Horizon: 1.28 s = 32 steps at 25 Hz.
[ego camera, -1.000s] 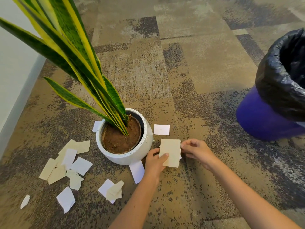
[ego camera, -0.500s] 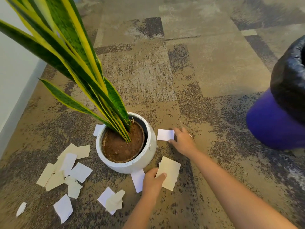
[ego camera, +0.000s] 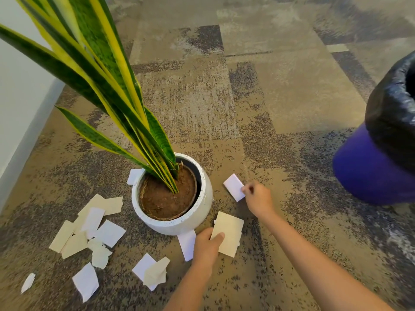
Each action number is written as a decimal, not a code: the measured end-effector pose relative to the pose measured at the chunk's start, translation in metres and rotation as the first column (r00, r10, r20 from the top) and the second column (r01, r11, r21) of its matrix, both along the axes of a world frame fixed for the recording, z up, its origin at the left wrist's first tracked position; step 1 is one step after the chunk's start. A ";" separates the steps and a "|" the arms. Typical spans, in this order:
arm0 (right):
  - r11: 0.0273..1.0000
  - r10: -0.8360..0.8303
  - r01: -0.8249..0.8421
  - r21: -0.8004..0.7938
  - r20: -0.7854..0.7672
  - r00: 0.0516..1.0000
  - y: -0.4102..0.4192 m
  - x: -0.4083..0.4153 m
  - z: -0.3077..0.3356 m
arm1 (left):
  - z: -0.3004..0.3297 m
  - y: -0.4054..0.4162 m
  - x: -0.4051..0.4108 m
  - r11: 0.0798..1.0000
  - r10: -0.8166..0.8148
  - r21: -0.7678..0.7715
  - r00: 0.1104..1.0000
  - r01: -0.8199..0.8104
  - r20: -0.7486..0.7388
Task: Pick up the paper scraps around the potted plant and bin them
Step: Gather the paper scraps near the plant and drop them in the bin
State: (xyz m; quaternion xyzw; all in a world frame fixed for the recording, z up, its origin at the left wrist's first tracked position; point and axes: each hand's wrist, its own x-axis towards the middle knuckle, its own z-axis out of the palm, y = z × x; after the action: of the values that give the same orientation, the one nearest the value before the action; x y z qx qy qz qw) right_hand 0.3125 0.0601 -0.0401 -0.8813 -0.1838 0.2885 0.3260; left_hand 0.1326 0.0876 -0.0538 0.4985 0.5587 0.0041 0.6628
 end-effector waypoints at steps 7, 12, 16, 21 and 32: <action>0.960 -0.150 0.220 0.174 -0.341 0.928 -0.064 -0.032 0.014 | 0.018 -0.013 0.021 0.968 0.195 -0.173 0.978 -0.180 0.078; 0.947 -0.175 0.289 0.141 -0.529 0.830 -0.080 -0.040 0.012 | 0.028 -0.028 0.025 0.976 0.165 -0.174 0.966 -0.130 0.201; 0.949 -0.166 0.305 0.076 -0.702 0.692 -0.079 -0.036 0.015 | 0.032 -0.026 0.013 0.998 0.045 -0.049 0.993 -0.040 0.111; 0.950 -0.180 0.311 0.041 -0.740 0.648 -0.082 -0.041 0.011 | 0.025 -0.005 -0.032 0.955 0.117 0.296 0.954 -0.031 -0.277; 0.966 -0.162 0.256 0.025 -0.716 0.679 -0.104 -0.048 0.012 | 0.019 0.007 -0.048 0.945 0.148 0.326 0.858 0.023 -0.493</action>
State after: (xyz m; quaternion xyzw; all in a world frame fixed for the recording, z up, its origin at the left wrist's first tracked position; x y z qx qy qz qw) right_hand 0.2643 -0.0439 -0.0283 -0.6960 0.0401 0.5532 0.4559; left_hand 0.0846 0.0943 -0.0350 0.5638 0.7220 -0.0158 0.4007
